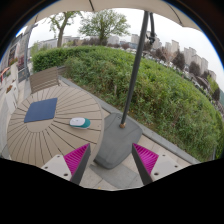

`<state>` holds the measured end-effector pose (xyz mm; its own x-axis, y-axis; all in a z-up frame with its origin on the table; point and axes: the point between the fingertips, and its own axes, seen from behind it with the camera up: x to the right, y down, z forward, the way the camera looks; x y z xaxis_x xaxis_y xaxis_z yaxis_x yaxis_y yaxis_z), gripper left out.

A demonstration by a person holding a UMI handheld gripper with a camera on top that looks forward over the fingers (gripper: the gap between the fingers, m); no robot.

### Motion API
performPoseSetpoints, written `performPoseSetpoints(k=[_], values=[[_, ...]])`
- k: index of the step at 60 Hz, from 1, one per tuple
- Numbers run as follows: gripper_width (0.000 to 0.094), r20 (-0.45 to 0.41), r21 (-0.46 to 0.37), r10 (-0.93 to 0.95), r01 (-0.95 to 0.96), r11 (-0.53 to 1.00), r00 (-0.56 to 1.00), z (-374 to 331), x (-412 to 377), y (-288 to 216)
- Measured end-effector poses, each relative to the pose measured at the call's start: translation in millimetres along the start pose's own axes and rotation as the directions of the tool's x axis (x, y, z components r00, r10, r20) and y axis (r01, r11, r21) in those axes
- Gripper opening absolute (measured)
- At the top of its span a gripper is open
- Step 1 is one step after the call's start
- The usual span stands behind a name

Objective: Arrange mouse

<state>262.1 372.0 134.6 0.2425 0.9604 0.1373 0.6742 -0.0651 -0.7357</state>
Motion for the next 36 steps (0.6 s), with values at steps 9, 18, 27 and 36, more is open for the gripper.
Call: performPoseSetpoints(k=[9, 18, 27, 36], values=[[0.0850, 0.037, 0.023, -0.001, 0.000, 1.000, 0.999, 21, -38, -2], [0.0851, 0.084, 0.105, -0.032, 0.023, 0.994, 0.996, 47, -97, -18], [0.0852, 0.108, 0.160, -0.037, 0.019, 0.987, 0.994, 76, -123, -27], [0.0852, 0.103, 0.157, -0.045, 0.029, 0.987, 0.994, 115, -128, -19]])
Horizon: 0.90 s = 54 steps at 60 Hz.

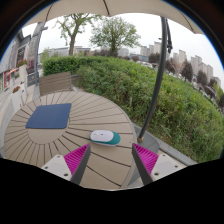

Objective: Arrange mouse

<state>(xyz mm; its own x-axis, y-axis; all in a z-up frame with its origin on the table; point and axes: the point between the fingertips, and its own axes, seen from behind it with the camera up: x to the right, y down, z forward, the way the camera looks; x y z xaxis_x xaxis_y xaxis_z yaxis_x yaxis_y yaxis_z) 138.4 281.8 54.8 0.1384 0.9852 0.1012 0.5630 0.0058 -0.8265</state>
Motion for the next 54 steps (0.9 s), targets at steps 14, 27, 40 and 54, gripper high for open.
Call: performPoseSetpoints(k=[14, 27, 40, 54], values=[[0.0853, 0.047, -0.023, -0.008, 0.009, 1.000, 0.999, 56, -2, 14], [0.0855, 0.079, -0.047, -0.018, 0.021, 0.999, 0.997, 100, 3, 5], [0.0856, 0.070, -0.064, -0.017, 0.022, 0.998, 0.997, 140, 15, -14], [0.0854, 0.052, -0.100, 0.031, -0.026, 0.995, 0.998, 161, 24, -21]])
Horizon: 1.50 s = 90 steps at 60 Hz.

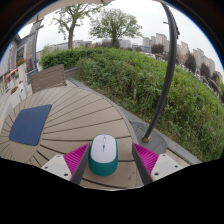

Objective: Arrange mouse

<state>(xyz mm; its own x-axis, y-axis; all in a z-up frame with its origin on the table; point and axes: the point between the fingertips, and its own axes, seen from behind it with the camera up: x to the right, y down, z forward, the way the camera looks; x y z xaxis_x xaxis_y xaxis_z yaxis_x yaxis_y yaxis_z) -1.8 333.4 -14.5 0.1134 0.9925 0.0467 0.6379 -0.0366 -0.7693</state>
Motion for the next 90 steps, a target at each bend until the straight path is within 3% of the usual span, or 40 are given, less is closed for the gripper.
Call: performPoseSetpoints(k=[11, 13, 15, 24, 31, 41, 46, 54, 65, 71, 72, 75, 76, 78, 90], values=[[0.0800, 0.009, -0.008, 0.023, -0.023, 1.000, 1.000, 0, -2, 1], [0.0706, 0.016, -0.007, 0.024, -0.024, 1.000, 1.000, 0, -4, 1], [0.0477, 0.020, -0.009, 0.013, -0.013, 1.000, 1.000, 1, -7, 1], [0.0447, -0.002, -0.066, 0.042, -0.042, 0.997, 0.999, -8, -8, -5], [0.0447, 0.022, -0.007, 0.044, -0.044, 0.999, 0.999, -31, -36, -63], [0.0443, 0.155, 0.067, 0.024, -0.034, 0.997, 0.988, -52, -156, -143], [0.0446, 0.209, 0.032, 0.008, -0.015, 0.999, 0.978, -46, -222, -144], [0.0446, 0.224, -0.009, -0.011, 0.014, 1.000, 0.975, -17, -307, -120], [0.0450, 0.143, -0.064, -0.055, 0.065, 0.996, 0.988, 28, -358, -55], [0.0521, 0.114, -0.046, -0.065, 0.071, 0.996, 0.991, 30, -360, -51], [0.0560, 0.114, -0.060, -0.065, 0.072, 0.996, 0.991, 28, -360, -48], [0.0824, 0.100, -0.095, -0.046, 0.056, 0.994, 0.994, 18, -357, -47], [0.0864, 0.098, -0.098, -0.040, 0.050, 0.994, 0.994, 13, -357, -48], [0.0832, 0.099, -0.104, -0.030, 0.040, 0.994, 0.995, 0, -356, -53], [0.0853, 0.060, -0.173, -0.014, 0.024, 0.985, 0.998, -138, -338, -63]])
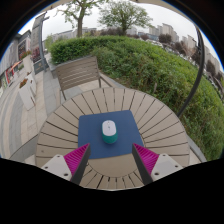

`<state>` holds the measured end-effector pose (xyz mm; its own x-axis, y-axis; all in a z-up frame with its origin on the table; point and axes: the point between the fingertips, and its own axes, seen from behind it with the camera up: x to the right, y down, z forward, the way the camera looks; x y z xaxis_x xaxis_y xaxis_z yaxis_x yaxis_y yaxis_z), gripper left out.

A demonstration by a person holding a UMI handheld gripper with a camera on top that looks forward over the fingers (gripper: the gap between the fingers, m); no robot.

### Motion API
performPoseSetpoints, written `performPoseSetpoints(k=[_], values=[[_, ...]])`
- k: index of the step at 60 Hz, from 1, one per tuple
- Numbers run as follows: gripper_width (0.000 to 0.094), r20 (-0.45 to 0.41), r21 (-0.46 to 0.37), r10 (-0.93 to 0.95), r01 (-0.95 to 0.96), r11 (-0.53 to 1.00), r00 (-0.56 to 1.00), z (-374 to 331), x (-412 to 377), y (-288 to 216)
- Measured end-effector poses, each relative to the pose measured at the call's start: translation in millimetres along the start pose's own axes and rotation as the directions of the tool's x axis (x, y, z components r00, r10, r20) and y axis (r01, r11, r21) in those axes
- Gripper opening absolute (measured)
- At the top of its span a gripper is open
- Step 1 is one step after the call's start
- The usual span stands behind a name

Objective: Arrange mouse

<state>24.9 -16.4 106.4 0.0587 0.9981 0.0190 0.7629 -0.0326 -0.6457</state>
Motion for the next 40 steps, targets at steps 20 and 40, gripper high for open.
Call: performPoseSetpoints(k=[20, 40], values=[[0.0849, -0.085, 0.014, -0.037, 0.039, 0.999, 0.996, -147, 26, 47], [0.0851, -0.045, 0.039, -0.009, 0.010, 0.999, 0.999, -157, 7, 50]])
